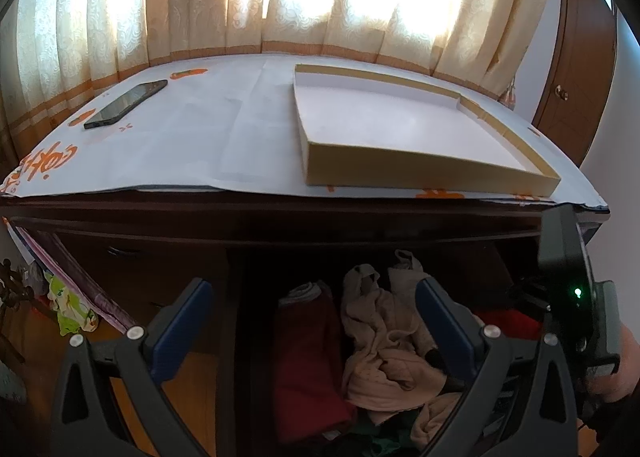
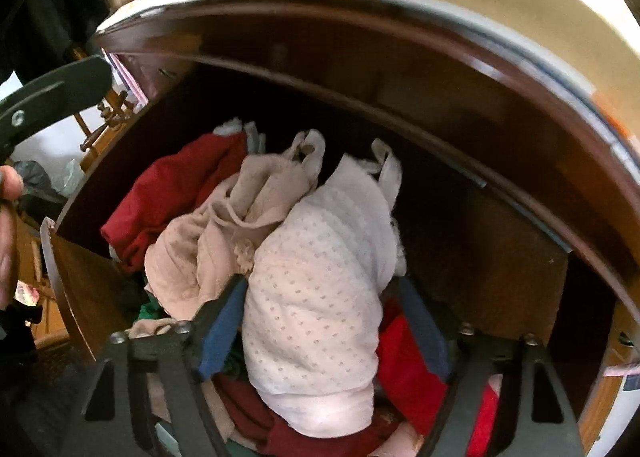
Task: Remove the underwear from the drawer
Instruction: 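Grasp the white dotted garment with the right tool while the left tool approaches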
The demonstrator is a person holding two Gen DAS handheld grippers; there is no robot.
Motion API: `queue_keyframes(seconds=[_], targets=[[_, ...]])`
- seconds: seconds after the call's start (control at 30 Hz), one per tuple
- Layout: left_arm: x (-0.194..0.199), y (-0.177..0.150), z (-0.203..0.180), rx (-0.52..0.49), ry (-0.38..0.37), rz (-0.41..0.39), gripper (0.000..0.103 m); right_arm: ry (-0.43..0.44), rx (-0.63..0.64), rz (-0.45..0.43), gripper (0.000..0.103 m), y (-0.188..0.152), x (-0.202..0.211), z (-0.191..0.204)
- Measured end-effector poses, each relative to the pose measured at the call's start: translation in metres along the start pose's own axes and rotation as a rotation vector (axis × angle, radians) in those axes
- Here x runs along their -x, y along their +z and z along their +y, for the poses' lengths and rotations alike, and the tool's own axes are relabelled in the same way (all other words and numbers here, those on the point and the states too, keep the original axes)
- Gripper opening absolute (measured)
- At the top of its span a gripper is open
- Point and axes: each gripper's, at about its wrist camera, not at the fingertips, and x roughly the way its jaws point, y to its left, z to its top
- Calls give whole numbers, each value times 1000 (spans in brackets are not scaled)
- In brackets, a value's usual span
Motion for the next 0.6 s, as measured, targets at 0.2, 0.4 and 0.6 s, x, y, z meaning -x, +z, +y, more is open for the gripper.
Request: queue_keyframes(seconds=[0.2,0.4,0.6], targets=[[-5,-2,-3,-8,-24,15,103,102,-37,57,60,-1,-11,-9],[-11,-6,-6,-7,-60,37,103,159,-31,-45,43,-11,11,-16],[-18,-11,-17,-31,-66,55,103,147,-52,-178,42,-29,42,-30]])
